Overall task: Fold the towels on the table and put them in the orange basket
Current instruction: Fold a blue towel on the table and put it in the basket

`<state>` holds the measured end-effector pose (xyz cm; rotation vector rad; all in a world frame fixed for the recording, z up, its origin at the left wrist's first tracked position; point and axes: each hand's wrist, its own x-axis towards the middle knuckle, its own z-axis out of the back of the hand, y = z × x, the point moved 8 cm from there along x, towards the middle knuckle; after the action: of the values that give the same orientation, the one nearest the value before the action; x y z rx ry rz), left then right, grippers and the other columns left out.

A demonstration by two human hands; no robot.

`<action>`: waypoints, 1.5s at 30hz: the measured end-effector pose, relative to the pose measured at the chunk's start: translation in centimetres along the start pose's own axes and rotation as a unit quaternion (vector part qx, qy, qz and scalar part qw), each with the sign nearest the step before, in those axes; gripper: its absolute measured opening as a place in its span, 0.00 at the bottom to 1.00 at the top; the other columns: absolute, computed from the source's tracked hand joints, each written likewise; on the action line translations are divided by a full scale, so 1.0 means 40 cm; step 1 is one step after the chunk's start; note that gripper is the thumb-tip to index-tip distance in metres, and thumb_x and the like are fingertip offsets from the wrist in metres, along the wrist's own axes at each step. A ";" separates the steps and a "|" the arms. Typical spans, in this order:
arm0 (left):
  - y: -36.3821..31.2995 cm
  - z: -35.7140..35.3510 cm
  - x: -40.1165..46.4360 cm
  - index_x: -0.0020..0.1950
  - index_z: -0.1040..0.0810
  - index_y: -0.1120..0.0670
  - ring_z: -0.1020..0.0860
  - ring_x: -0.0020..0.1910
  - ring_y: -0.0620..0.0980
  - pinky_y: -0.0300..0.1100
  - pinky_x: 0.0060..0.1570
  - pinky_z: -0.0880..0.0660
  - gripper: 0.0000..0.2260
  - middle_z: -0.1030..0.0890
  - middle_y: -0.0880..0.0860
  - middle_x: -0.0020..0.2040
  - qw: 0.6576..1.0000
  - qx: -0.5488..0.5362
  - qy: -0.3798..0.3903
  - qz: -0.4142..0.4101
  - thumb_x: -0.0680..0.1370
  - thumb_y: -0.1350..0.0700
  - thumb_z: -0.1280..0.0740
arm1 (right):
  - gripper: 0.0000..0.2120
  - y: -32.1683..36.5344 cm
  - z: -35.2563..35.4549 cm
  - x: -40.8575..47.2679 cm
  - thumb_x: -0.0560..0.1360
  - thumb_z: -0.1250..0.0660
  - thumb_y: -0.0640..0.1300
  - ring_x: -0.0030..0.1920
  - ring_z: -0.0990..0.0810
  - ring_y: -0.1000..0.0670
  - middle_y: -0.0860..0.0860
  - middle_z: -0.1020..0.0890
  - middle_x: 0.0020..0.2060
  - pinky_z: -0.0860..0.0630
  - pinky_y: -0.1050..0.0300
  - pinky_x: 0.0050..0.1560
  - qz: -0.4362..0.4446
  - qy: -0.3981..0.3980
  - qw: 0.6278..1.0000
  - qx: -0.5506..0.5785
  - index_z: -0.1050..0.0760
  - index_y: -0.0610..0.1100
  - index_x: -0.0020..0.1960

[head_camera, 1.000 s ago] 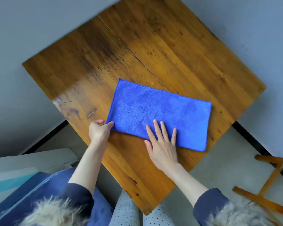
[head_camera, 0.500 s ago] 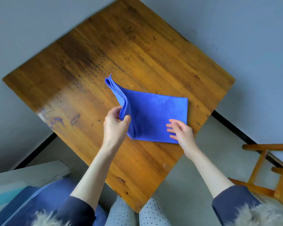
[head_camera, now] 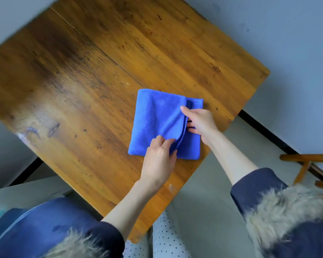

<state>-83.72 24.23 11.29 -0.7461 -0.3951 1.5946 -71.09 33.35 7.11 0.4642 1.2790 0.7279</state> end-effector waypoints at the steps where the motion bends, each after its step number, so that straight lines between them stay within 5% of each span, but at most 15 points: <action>1: -0.010 0.004 -0.001 0.62 0.24 0.59 0.28 0.50 0.57 0.52 0.49 0.28 0.14 0.27 0.58 0.47 1.000 -0.005 -0.013 -0.003 0.76 0.60 0.35 | 0.12 0.005 -0.001 0.008 0.73 0.31 0.49 0.40 0.26 0.47 0.44 0.25 0.39 0.27 0.53 0.44 0.014 -0.003 1.000 -0.021 0.24 0.39 0.45; 6: -0.079 0.024 -0.010 0.58 0.22 0.60 0.27 0.43 0.58 0.49 0.42 0.25 0.15 0.26 0.57 0.41 0.996 -0.005 -0.077 -0.041 0.72 0.64 0.31 | 0.07 0.031 0.034 0.027 0.74 0.32 0.43 0.33 0.29 0.57 0.56 0.25 0.32 0.33 0.66 0.34 0.081 -0.042 0.995 -0.050 0.26 0.47 0.37; 11: -0.134 -0.002 -0.010 0.56 0.21 0.60 0.26 0.38 0.57 0.44 0.34 0.25 0.16 0.25 0.57 0.39 0.994 -0.002 -0.084 -0.070 0.69 0.65 0.28 | 0.08 0.004 0.061 0.047 0.75 0.36 0.42 0.37 0.30 0.49 0.49 0.26 0.34 0.34 0.56 0.38 0.059 -0.011 0.997 0.045 0.29 0.47 0.37; 16: -0.144 -0.076 -0.004 0.54 0.21 0.62 0.27 0.36 0.58 0.50 0.33 0.25 0.14 0.26 0.58 0.38 0.993 0.057 -0.031 -0.100 0.70 0.67 0.30 | 0.07 -0.036 0.091 0.065 0.74 0.36 0.39 0.39 0.26 0.50 0.50 0.23 0.35 0.30 0.54 0.40 0.049 -0.019 0.995 0.082 0.28 0.46 0.38; 22: -0.132 -0.131 -0.029 0.60 0.22 0.60 0.24 0.41 0.58 0.44 0.38 0.26 0.19 0.22 0.56 0.43 0.975 0.137 0.041 -0.168 0.69 0.63 0.29 | 0.08 -0.054 0.103 0.081 0.74 0.35 0.38 0.41 0.26 0.47 0.47 0.23 0.35 0.27 0.49 0.46 0.045 -0.032 0.996 0.073 0.26 0.45 0.37; 25: -0.125 -0.112 -0.025 0.58 0.21 0.59 0.24 0.43 0.58 0.49 0.41 0.25 0.13 0.21 0.56 0.48 0.974 0.077 0.084 -0.197 0.74 0.65 0.36 | 0.04 -0.040 0.125 0.062 0.74 0.37 0.37 0.46 0.22 0.46 0.45 0.20 0.44 0.26 0.56 0.52 0.083 -0.111 0.990 0.002 0.25 0.44 0.43; 28: -0.094 -0.007 0.013 0.52 0.19 0.60 0.22 0.46 0.57 0.50 0.43 0.25 0.15 0.20 0.58 0.47 0.975 0.056 -0.044 -0.210 0.72 0.69 0.41 | 0.07 0.049 0.123 -0.048 0.74 0.39 0.33 0.50 0.23 0.41 0.41 0.23 0.49 0.32 0.61 0.52 0.312 -0.234 0.908 -0.152 0.24 0.36 0.49; 30: -0.054 0.051 0.057 0.55 0.20 0.61 0.24 0.56 0.60 0.53 0.52 0.26 0.16 0.21 0.60 0.53 0.970 0.101 -0.125 -0.183 0.73 0.69 0.43 | 0.11 0.070 0.052 -0.105 0.74 0.39 0.33 0.57 0.24 0.38 0.38 0.23 0.54 0.30 0.50 0.60 0.435 -0.212 0.836 -0.257 0.24 0.33 0.54; 32: -0.017 0.072 0.113 0.62 0.25 0.62 0.31 0.66 0.63 0.55 0.62 0.31 0.17 0.25 0.62 0.63 0.965 0.158 -0.142 -0.151 0.75 0.68 0.43 | 0.15 0.058 -0.017 -0.107 0.76 0.39 0.37 0.66 0.30 0.37 0.36 0.26 0.62 0.36 0.40 0.67 0.464 -0.173 0.789 -0.364 0.26 0.35 0.62; 38: 0.048 0.006 0.218 0.74 0.40 0.56 0.49 0.75 0.61 0.55 0.73 0.51 0.26 0.44 0.58 0.76 0.955 0.250 -0.029 -0.159 0.79 0.45 0.46 | 0.25 0.007 -0.039 -0.006 0.79 0.48 0.51 0.74 0.43 0.43 0.42 0.40 0.73 0.48 0.39 0.72 0.382 -0.141 0.780 -0.476 0.40 0.42 0.73; 45: 0.054 0.001 0.201 0.75 0.41 0.53 0.50 0.76 0.59 0.53 0.73 0.56 0.26 0.44 0.56 0.76 0.955 0.258 -0.037 -0.140 0.79 0.44 0.50 | 0.24 -0.001 -0.033 -0.029 0.79 0.49 0.49 0.74 0.42 0.42 0.41 0.39 0.73 0.48 0.39 0.71 0.397 -0.161 0.779 -0.457 0.40 0.42 0.73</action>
<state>-85.53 31.68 8.04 -0.2179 -0.1160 1.3726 -72.50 32.40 7.55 0.2714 0.2341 1.7762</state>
